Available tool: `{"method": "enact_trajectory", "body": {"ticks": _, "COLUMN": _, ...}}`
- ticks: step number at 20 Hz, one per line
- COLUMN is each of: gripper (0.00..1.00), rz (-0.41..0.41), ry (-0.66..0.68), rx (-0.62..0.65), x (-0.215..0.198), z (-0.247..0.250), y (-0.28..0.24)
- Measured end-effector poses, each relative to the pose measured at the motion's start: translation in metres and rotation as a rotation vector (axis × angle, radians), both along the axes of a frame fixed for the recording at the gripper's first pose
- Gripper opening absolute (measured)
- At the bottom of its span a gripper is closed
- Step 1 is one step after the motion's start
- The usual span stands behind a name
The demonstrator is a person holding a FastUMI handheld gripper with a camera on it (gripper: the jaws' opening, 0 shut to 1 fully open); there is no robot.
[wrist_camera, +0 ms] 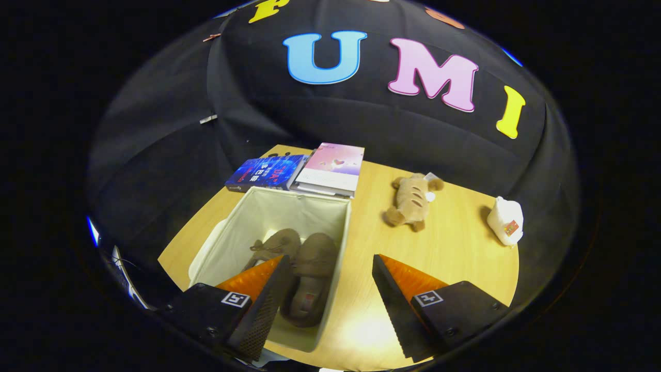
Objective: Open the storage box then place both shoes into the box .Put the left shoe in first, then the right shoe, with the right side of both shoes facing outward in a uniform manner.
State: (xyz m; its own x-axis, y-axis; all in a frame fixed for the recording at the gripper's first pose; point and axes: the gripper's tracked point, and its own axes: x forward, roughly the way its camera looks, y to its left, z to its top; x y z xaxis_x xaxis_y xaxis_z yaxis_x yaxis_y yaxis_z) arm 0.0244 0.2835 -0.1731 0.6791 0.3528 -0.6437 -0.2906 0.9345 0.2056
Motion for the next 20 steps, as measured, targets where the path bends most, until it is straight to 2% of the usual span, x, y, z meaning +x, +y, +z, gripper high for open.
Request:
{"method": "enact_trajectory", "body": {"ticks": 10, "gripper": 0.98, "rz": -0.161, "ry": -0.166, "rx": -0.009, "x": 0.004, "z": 0.024, "y": -0.148}}
{"method": "enact_trajectory", "body": {"ticks": 20, "gripper": 0.98, "rz": -0.27, "ry": -0.308, "rx": -0.065, "x": -0.026, "z": 0.056, "y": -0.239}}
